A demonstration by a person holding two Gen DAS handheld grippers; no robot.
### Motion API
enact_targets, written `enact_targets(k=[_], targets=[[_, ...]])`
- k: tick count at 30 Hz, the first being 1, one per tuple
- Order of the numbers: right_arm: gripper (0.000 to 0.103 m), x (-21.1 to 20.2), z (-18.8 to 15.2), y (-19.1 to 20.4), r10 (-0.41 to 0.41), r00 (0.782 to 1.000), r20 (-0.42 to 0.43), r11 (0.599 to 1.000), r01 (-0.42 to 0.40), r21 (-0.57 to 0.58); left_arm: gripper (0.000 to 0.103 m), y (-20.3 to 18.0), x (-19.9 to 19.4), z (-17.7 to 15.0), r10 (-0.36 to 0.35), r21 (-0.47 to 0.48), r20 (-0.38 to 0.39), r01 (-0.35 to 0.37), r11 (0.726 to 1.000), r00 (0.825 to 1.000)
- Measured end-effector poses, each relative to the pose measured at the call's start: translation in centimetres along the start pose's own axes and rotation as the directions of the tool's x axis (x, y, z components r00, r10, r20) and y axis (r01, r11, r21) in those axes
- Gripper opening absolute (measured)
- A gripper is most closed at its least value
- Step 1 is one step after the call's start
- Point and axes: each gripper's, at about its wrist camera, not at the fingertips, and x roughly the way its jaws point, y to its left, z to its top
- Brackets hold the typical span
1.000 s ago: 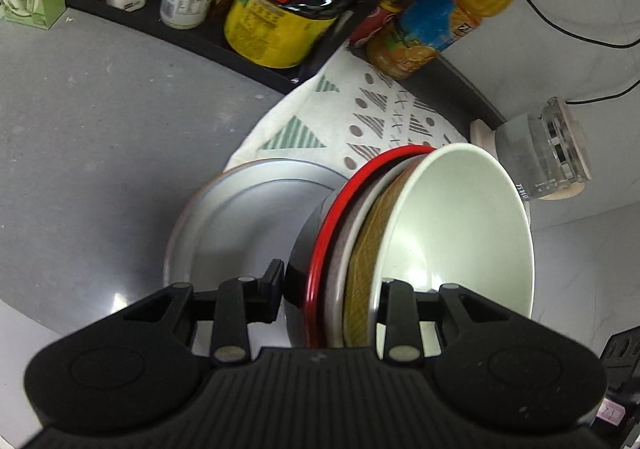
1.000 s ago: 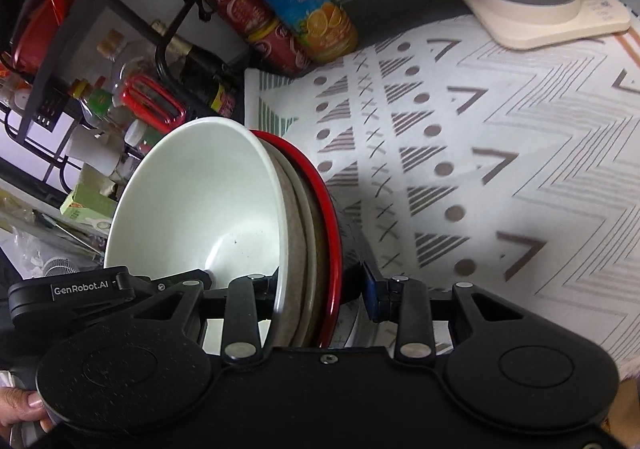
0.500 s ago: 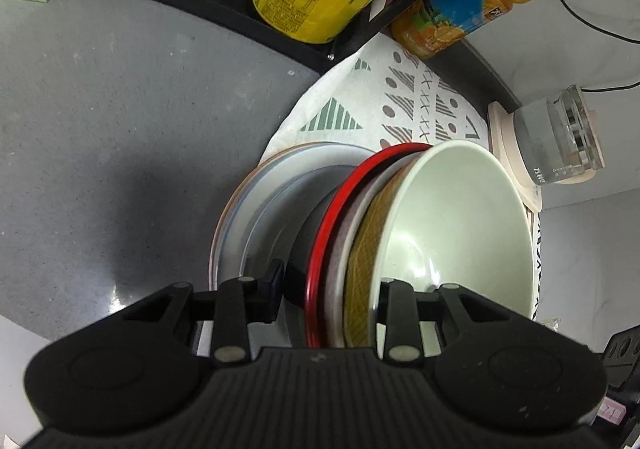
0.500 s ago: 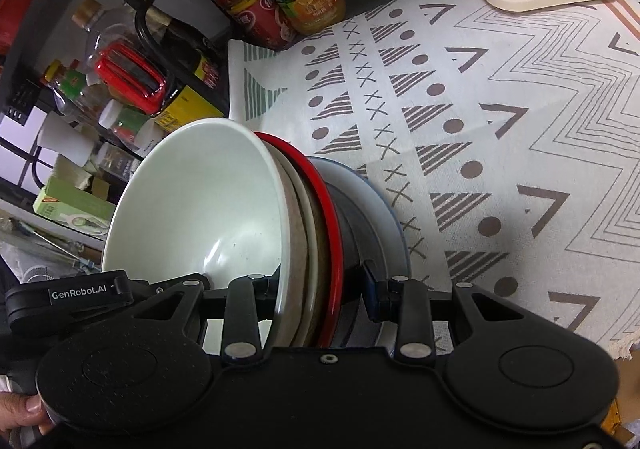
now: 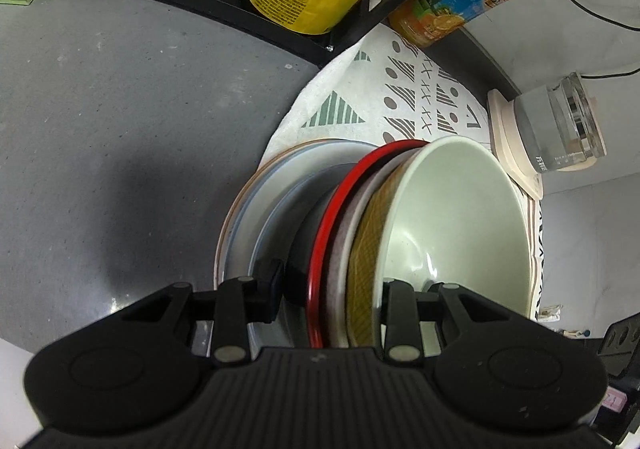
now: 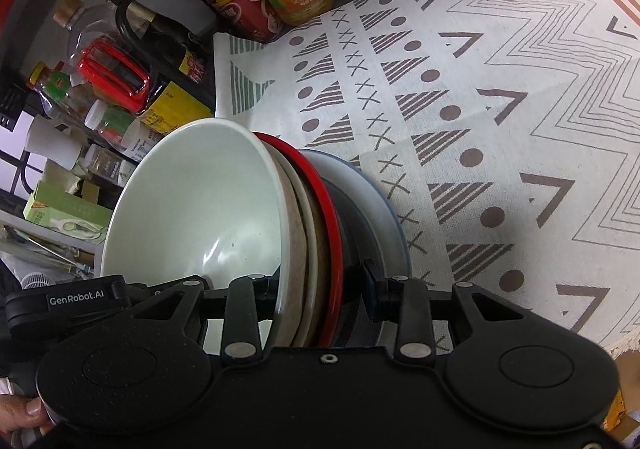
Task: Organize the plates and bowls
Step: 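Lift the bowl stack with both grippers and lower it onto the plates, then open both grippers to release the bowls on the plate stack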
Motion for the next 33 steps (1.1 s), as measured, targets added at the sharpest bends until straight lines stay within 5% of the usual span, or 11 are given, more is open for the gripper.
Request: enact_targets(k=[7,11,15,27,30,33], targets=[[0.033,0.0,0.0,0.0,-0.013,1.000,0.004,1.000,0.013,0.005,0.032,0.0,0.1,0.1,-0.008,0.007,-0.020,0.008,1.000,1.000],[0.038,-0.1,0.2,0.1,-0.005,1.000,0.007,1.000,0.005,0.022,0.048,-0.8,0.2,0.5,-0.006,0.044,-0.040,0.007,0.999,0.999],[0.060,-0.6,0.5,0.4,0.021,0.999,0.030,1.000,-0.022,0.018,0.080,-1.2,-0.4,0.7,-0.017,0.066,-0.023,0.018,0.998,1.000],[0.094,-2.5,0.8,1.0,0.006,0.994,0.112,1.000,-0.005,-0.007,0.092,-1.5,-2.2,1.7,-0.057,0.118,0.018,0.055,0.992,0.998],[0.098,-2.9,0.4,0.9,-0.002,0.990,0.142,1.000,0.005,-0.019,0.103,-1.2,-2.3,2.0,-0.035,0.123,0.006,0.034,0.992,0.999],[0.103,-3.5,0.1,0.4,-0.014,0.985,0.169,1.000,0.014,-0.001,0.103,-1.1,-2.4,2.2,-0.028,0.105,-0.004,0.028,0.994,1.000]])
